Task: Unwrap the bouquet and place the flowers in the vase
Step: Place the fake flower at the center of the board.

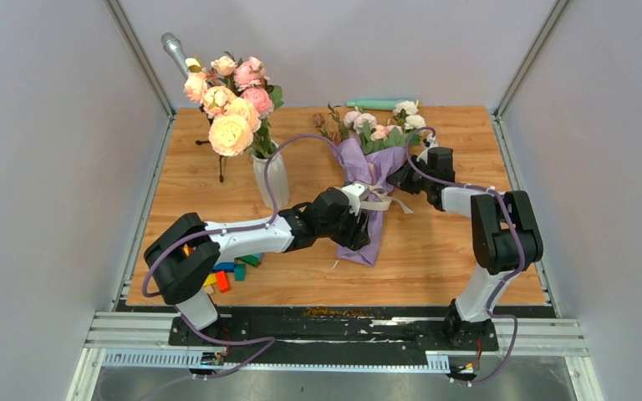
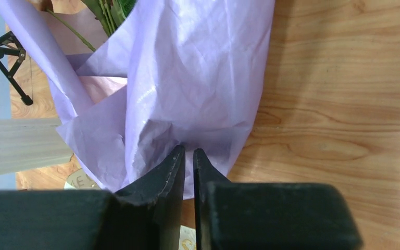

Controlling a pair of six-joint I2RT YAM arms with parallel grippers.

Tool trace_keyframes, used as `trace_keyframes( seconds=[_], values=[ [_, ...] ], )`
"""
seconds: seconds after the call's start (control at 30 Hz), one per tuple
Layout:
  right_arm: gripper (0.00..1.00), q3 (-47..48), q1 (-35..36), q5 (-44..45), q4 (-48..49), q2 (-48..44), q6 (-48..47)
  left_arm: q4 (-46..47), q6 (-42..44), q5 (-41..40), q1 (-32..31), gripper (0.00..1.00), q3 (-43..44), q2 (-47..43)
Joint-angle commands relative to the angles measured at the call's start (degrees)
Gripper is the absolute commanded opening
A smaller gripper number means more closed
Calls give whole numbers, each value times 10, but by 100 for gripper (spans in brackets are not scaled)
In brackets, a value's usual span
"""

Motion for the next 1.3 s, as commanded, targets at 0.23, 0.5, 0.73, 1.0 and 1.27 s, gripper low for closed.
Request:
trace_keyframes(
  seconds=[0.23,0.5,0.73,1.0,1.27],
  values=[
    [41,-3,-11,48,-81,-134,-58,-89,72,-56,2,97,15,-76],
    [59,-74,-11,84,-178,-301,-30,-166,111,-69,2,100,7,-163],
    [61,-185,14,109,-212,-438,75,-314,211,0,9,100,105,-157],
    [63,-302,46,134,-100,-504,246,-374,278,-18,9,100,188,-137],
    [64,-317,55,174,14,-416,342,-341,287,-97,9,100,135,-159]
  ],
)
